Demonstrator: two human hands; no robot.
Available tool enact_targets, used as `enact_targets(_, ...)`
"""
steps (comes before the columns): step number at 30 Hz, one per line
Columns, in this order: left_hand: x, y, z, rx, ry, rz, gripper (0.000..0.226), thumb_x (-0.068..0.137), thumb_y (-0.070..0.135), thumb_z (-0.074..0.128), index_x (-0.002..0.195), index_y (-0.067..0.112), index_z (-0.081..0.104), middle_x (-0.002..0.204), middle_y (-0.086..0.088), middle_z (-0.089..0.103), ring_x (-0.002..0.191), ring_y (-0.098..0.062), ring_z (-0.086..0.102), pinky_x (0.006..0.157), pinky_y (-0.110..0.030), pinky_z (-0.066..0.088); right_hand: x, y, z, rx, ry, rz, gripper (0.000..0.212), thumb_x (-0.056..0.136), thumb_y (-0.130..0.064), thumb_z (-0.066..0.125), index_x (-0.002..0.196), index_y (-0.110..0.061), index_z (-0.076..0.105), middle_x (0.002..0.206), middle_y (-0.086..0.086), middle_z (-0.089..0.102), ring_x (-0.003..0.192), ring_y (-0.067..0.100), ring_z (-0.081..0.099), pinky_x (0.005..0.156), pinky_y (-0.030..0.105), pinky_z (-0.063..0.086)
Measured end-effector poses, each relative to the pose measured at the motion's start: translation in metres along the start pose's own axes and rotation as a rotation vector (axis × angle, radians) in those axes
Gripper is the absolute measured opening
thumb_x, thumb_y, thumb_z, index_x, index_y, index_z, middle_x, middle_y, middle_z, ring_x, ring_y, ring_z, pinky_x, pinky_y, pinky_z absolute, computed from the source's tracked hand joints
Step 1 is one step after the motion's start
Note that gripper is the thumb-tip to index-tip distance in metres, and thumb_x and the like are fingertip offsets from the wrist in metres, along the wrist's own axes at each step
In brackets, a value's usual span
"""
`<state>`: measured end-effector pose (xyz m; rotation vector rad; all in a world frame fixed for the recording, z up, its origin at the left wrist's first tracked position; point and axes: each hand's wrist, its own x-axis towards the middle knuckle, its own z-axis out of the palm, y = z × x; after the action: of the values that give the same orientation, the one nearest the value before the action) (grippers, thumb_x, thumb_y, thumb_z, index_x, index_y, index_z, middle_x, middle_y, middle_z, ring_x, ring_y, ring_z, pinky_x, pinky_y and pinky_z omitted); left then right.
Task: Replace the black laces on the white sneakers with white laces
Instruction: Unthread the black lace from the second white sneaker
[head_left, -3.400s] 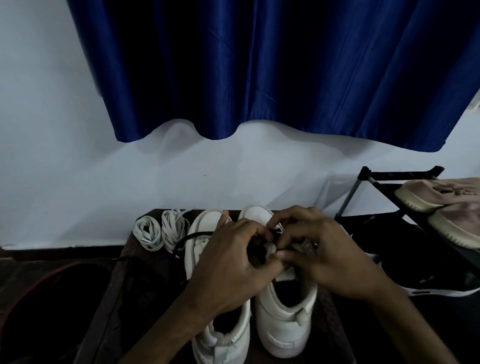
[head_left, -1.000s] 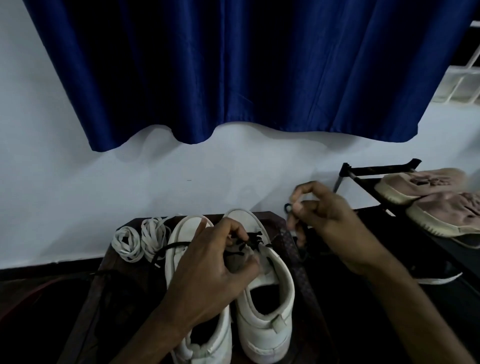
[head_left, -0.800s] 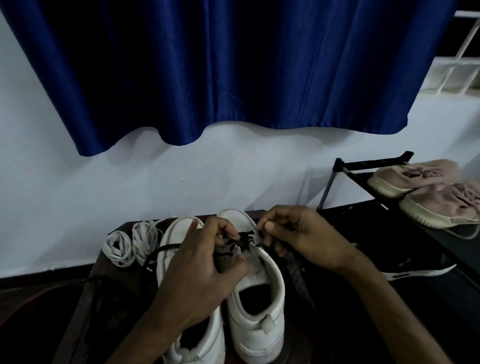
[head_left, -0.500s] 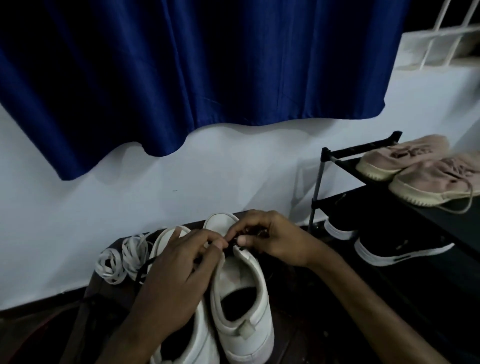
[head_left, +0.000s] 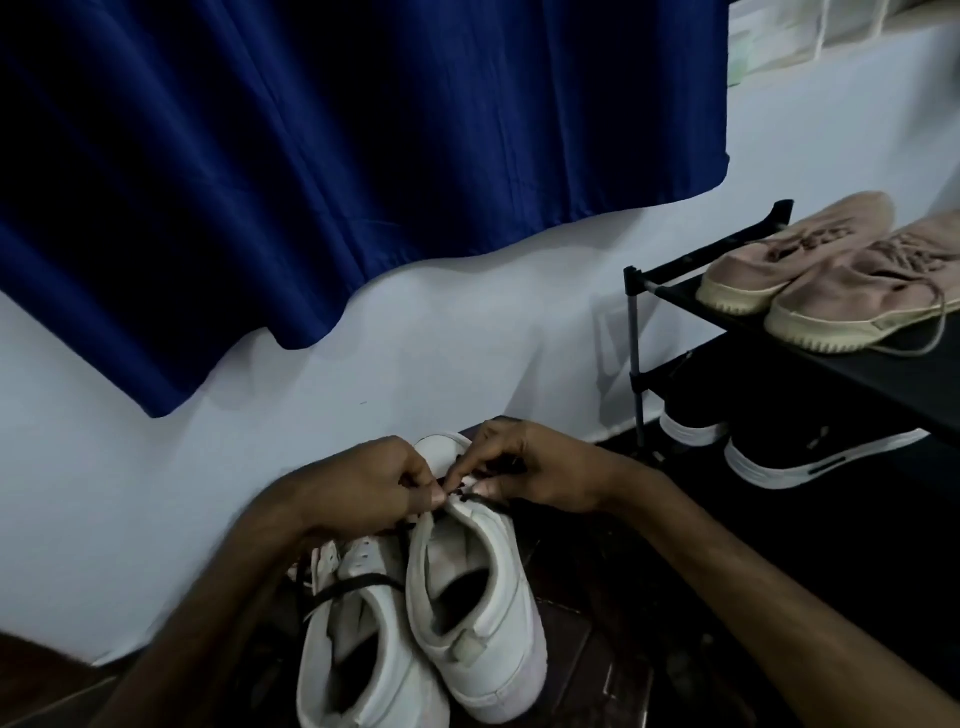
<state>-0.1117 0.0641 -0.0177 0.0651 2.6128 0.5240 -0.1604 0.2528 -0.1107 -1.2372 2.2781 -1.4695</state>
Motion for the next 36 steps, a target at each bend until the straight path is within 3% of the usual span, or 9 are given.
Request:
enact_targets(3,0.002,-0.009,0.012,-0.128,0.008,-0.006,0.024,0.101,0.023,0.051,0.091,0.005,0.063,0.081,-0.007,0.054,0.074,-0.016,0.048,0.068,-0.027,0.039,-0.001,-0.001,-0.004,-0.071,-0.05,0.016,0.029,0.09,-0.012,0.068,0.117,-0.023,0.071,0.096,0.007,0.055,0.096,0.017,0.054,0.095,0.036,0.044)
enact_targets(7,-0.008,-0.025,0.029,-0.703,0.132,-0.062,0.026,0.104,0.015,0.045,0.089,0.0,0.061,0.082,-0.017,0.054,0.069,-0.024,0.049,0.062,-0.031,0.043,0.002,-0.003,-0.003,-0.137,-0.08,0.016,0.028,0.09,-0.02,0.068,0.115,-0.033,0.069,0.095,0.001,0.053,0.096,0.016,0.053,0.097,0.041,0.044)
enact_targets(11,-0.02,-0.021,0.037,-0.999,0.215,-0.028,0.018,0.102,0.009,0.046,0.092,0.001,0.059,0.084,-0.018,0.056,0.057,-0.016,0.049,0.045,-0.024,0.042,0.0,-0.005,-0.003,-0.13,-0.068,0.01,0.028,0.09,-0.018,0.069,0.114,-0.031,0.071,0.093,-0.002,0.052,0.094,0.013,0.053,0.097,0.039,0.044)
enact_targets(18,-0.024,-0.009,0.015,-0.323,0.256,0.181,0.011,0.094,0.027,0.063,0.093,0.024,0.074,0.078,0.007,0.07,0.055,0.002,0.052,0.055,-0.011,0.039,0.0,-0.007,-0.005,-0.131,-0.075,0.004,0.033,0.089,-0.012,0.07,0.121,-0.021,0.07,0.092,-0.004,0.05,0.092,0.007,0.05,0.092,0.021,0.043)
enact_targets(22,-0.025,-0.003,0.005,-0.065,0.227,0.167,0.009,0.089,0.022,0.069,0.085,0.025,0.076,0.067,0.021,0.068,0.06,0.01,0.056,0.06,-0.01,0.041,-0.002,-0.007,-0.007,-0.148,-0.096,0.028,0.034,0.089,-0.021,0.07,0.121,-0.032,0.068,0.102,-0.008,0.048,0.106,0.005,0.045,0.104,0.028,0.036)
enact_targets(27,-0.018,0.003,0.015,0.33,0.361,0.157,0.017,0.099,0.022,0.055,0.1,0.023,0.072,0.101,0.006,0.064,0.099,-0.007,0.049,0.08,-0.019,0.037,-0.007,-0.009,-0.011,-0.219,-0.145,0.134,0.041,0.086,-0.035,0.07,0.12,-0.055,0.057,0.126,-0.014,0.039,0.122,0.011,0.03,0.112,0.045,0.026)
enact_targets(32,-0.012,-0.032,0.019,0.047,0.591,0.033,0.019,0.102,0.018,0.049,0.096,0.019,0.067,0.095,0.002,0.062,0.093,-0.016,0.057,0.082,-0.03,0.042,-0.009,-0.016,-0.014,-0.242,-0.161,0.167,0.043,0.081,-0.044,0.075,0.119,-0.055,0.058,0.131,-0.015,0.035,0.126,0.005,0.024,0.103,0.037,0.016)
enact_targets(34,-0.014,-0.047,0.017,-0.212,0.508,-0.03,0.022,0.102,0.02,0.048,0.089,0.018,0.065,0.083,0.005,0.061,0.081,-0.017,0.056,0.073,-0.033,0.043,-0.008,-0.017,-0.014,-0.25,-0.155,0.161,0.042,0.08,-0.046,0.075,0.118,-0.054,0.059,0.13,-0.015,0.034,0.125,0.001,0.02,0.103,0.038,0.013)
enact_targets(36,-0.016,-0.048,0.018,-0.221,0.406,-0.033,0.021,0.103,0.021,0.047,0.089,0.018,0.063,0.081,0.005,0.06,0.079,-0.016,0.056,0.07,-0.033,0.043,-0.008,-0.017,-0.015,-0.258,-0.147,0.164,0.041,0.08,-0.047,0.075,0.117,-0.054,0.059,0.129,-0.016,0.033,0.124,-0.001,0.019,0.103,0.038,0.013)
